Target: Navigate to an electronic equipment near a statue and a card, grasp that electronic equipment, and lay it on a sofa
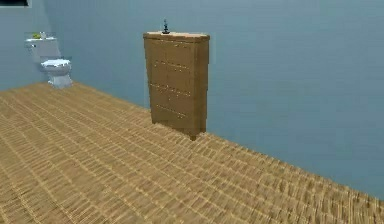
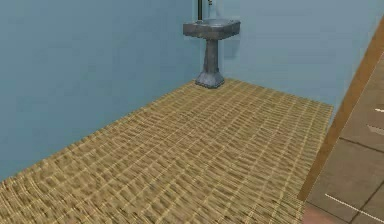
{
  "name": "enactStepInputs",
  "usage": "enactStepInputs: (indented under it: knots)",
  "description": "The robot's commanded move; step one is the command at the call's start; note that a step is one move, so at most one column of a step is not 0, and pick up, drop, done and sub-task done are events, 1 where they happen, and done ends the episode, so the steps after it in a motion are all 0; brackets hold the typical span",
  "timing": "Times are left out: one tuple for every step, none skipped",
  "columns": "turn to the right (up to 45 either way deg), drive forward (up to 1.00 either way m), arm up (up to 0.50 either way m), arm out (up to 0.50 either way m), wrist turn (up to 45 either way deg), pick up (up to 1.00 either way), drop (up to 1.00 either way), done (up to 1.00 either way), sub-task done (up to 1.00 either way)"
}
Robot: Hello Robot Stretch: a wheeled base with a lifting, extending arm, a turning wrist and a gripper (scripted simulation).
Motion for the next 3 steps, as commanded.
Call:
enactStepInputs:
  knots:
    - [0.0, 0.35, 0.00, 0.00, 0.0, 0.00, 0.00, 0.00, 0.00]
    - [-45.0, 0.00, 0.00, 0.00, 0.0, 0.00, 0.00, 0.00, 0.00]
    - [-6.0, 0.00, 0.00, 0.00, 0.0, 0.00, 0.00, 0.00, 0.00]
